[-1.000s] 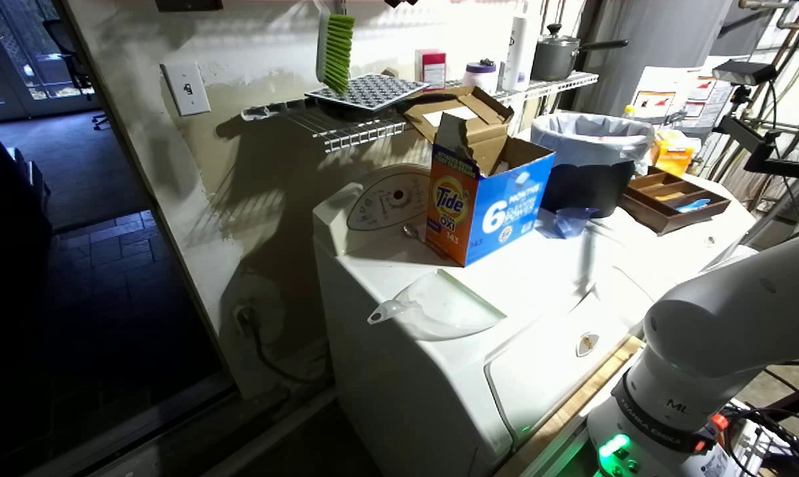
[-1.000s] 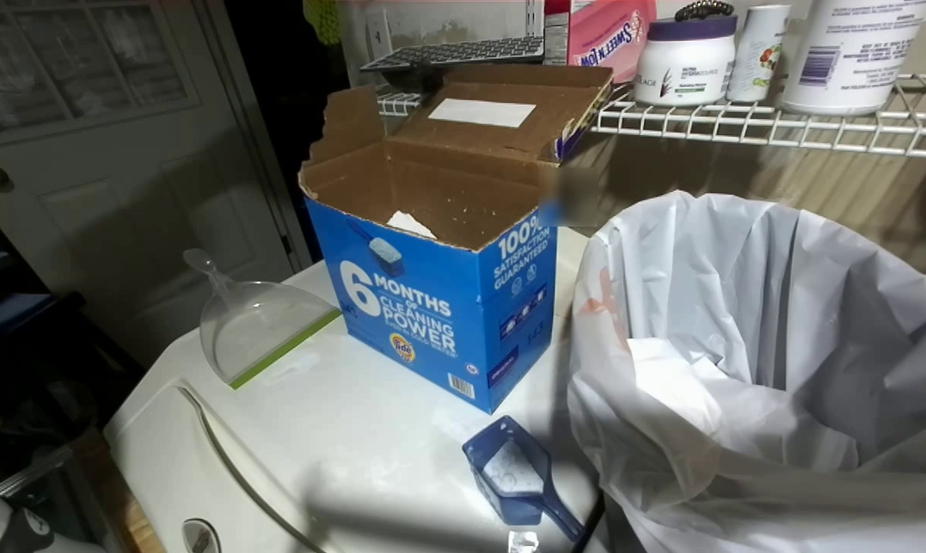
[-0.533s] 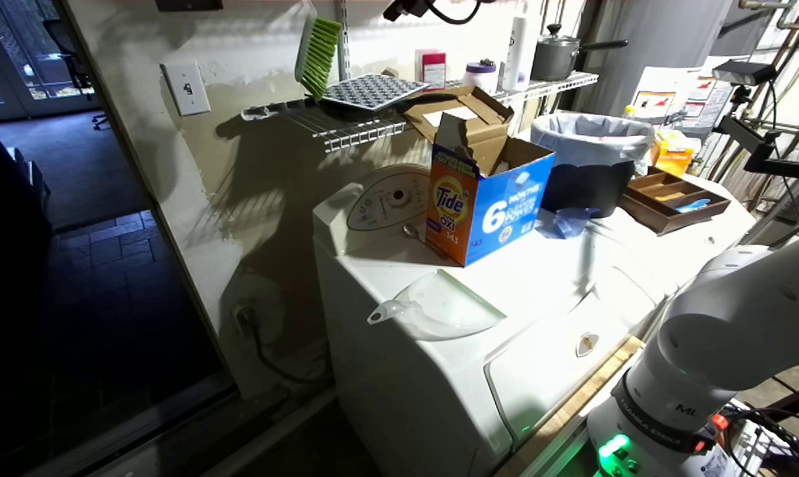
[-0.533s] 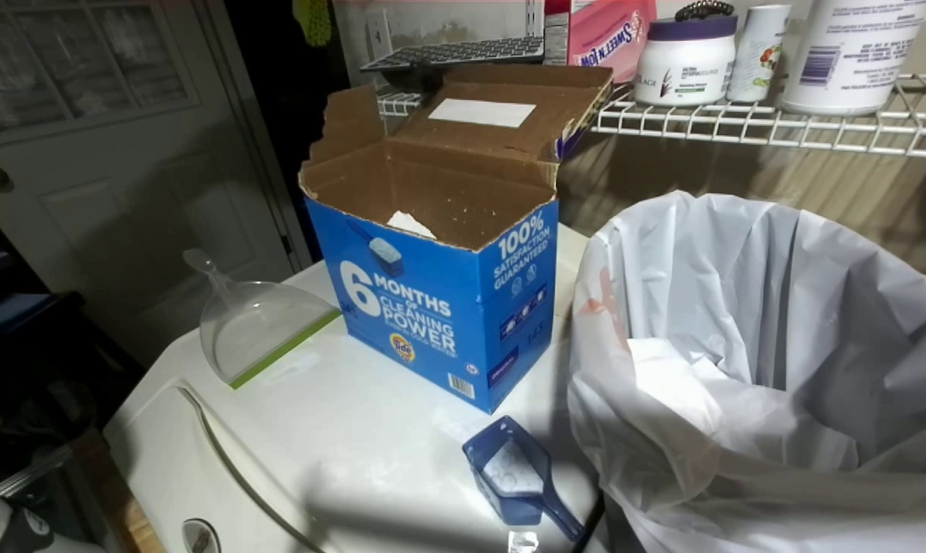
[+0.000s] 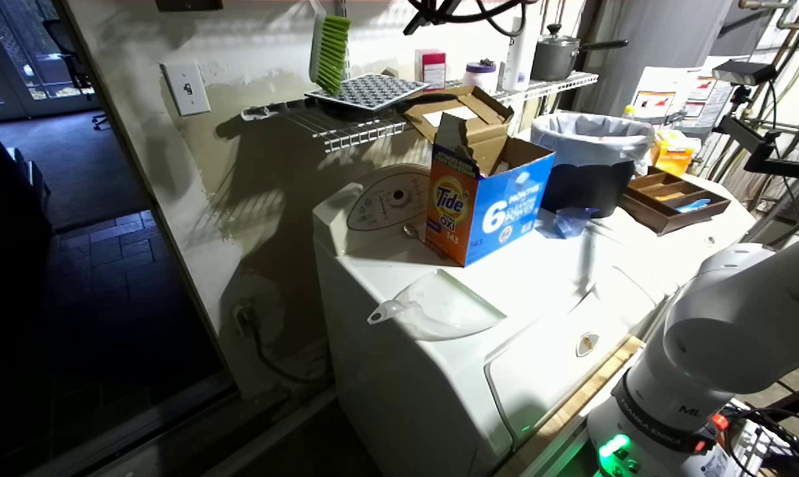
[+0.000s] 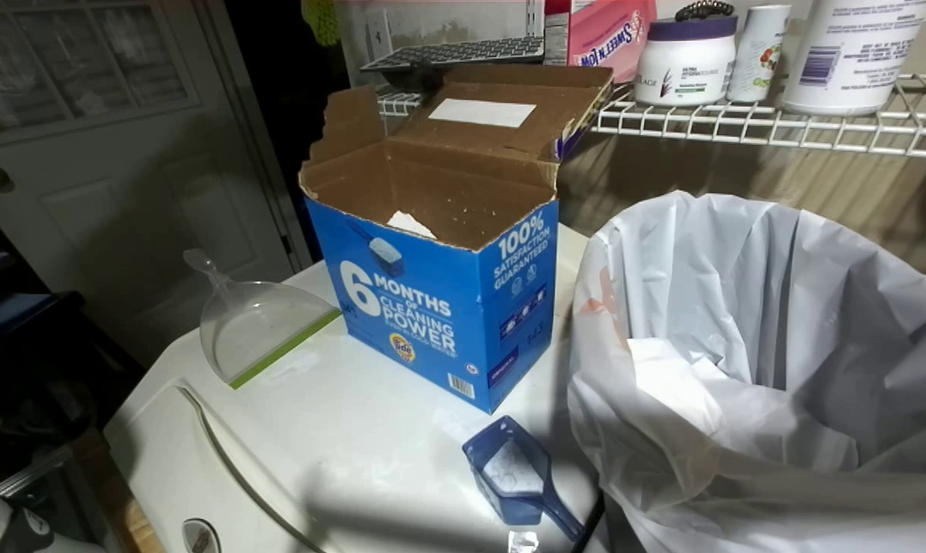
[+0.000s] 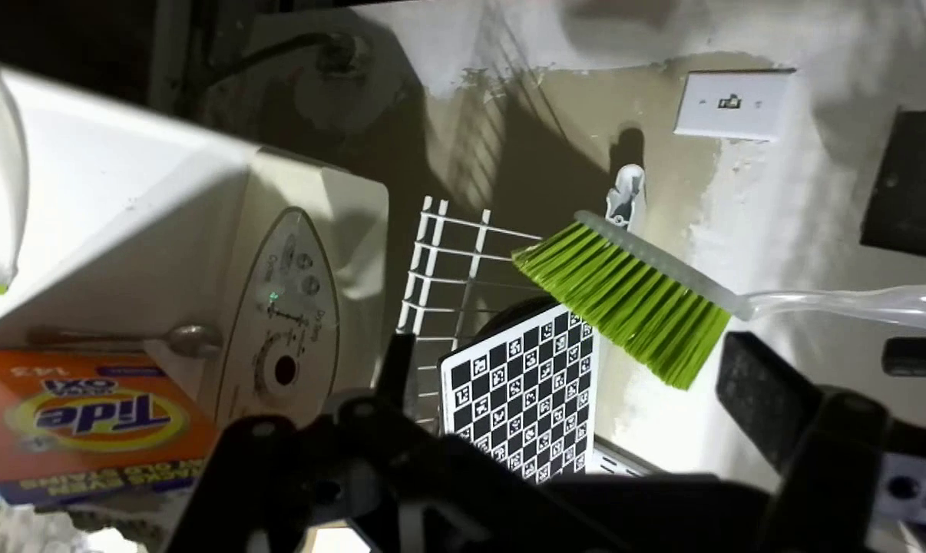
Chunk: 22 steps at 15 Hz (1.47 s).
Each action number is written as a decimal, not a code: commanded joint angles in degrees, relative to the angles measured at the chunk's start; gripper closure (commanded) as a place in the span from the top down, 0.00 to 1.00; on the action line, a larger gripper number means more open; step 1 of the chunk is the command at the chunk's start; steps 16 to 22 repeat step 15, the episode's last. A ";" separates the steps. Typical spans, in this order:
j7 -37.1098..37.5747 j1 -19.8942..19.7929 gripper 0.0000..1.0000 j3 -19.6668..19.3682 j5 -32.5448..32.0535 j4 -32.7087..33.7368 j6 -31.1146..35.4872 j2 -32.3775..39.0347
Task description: Hang the small brush on the top rack
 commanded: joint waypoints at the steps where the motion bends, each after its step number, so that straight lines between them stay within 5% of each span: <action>1: -6.78 -2.37 1.00 1.71 -5.04 3.36 -5.36 -0.11; 11: -19.22 -5.72 1.00 6.72 -18.90 6.86 -1.63 -0.33; 22: -19.52 -5.67 1.00 6.80 -17.68 6.91 -2.19 -0.31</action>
